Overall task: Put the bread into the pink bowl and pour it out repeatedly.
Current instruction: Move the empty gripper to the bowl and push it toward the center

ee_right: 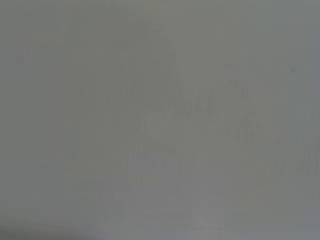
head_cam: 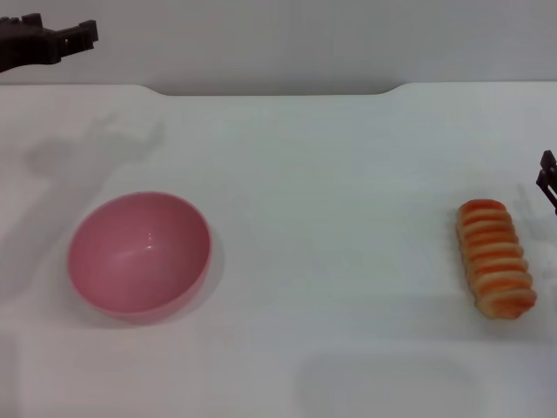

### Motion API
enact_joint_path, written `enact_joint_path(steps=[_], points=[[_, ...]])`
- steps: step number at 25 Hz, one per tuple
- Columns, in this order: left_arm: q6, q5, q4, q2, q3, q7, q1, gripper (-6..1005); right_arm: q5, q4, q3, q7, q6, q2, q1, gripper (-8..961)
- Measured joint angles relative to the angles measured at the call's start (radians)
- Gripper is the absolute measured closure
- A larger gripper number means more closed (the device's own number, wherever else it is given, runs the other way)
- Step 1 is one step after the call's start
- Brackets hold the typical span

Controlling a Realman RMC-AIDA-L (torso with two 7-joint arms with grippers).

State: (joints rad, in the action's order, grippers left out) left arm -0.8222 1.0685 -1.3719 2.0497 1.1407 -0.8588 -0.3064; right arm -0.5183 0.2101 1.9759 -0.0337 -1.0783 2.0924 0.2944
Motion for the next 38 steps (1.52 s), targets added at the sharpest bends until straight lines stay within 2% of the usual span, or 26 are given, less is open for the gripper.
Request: enact_joint_path(steps=[2, 3, 6, 12, 14, 18, 22, 28, 32, 38], points=[[-0.065, -0.1, -0.058, 0.003, -0.024, 0.084, -0.012, 158, 0.0, 0.0, 0.0, 0.0, 0.0, 0.0, -0.001, 118], [-0.065, -0.1, -0.058, 0.003, -0.024, 0.084, -0.012, 158, 0.0, 0.0, 0.0, 0.0, 0.0, 0.0, -0.001, 118], [-0.146, -0.193, -0.18, 0.004, -0.045, 0.178, -0.002, 158, 0.0, 0.0, 0.0, 0.0, -0.001, 0.0, -0.001, 118], [-0.234, -0.318, -0.226, 0.003, -0.048, 0.249, -0.015, 157, 0.0, 0.0, 0.008, 0.0, -0.001, 0.0, 0.001, 118], [-0.36, -0.446, -0.268, 0.004, -0.045, 0.299, -0.049, 157, 0.0, 0.0, 0.01, 0.0, -0.001, 0.0, 0.003, 118], [-0.508, -0.554, -0.295, 0.005, -0.037, 0.341, -0.086, 157, 0.0, 0.0, 0.011, 0.0, -0.002, 0.0, 0.004, 118], [-0.617, -0.606, -0.309, 0.006, -0.028, 0.349, -0.116, 158, 0.0, 0.0, 0.011, 0.0, -0.001, 0.0, 0.005, 118], [-0.677, -0.669, -0.326, 0.004, 0.067, 0.352, -0.131, 158, 0.0, 0.0, 0.011, 0.0, 0.007, 0.0, 0.007, 118], [-0.682, -0.818, -0.324, 0.007, 0.175, 0.424, -0.148, 158, -0.001, 0.001, 0.011, 0.0, 0.01, 0.0, 0.006, 118], [-0.687, -0.844, -0.313, 0.008, 0.22, 0.437, -0.153, 158, -0.004, 0.002, 0.011, 0.0, 0.011, 0.0, 0.005, 118]])
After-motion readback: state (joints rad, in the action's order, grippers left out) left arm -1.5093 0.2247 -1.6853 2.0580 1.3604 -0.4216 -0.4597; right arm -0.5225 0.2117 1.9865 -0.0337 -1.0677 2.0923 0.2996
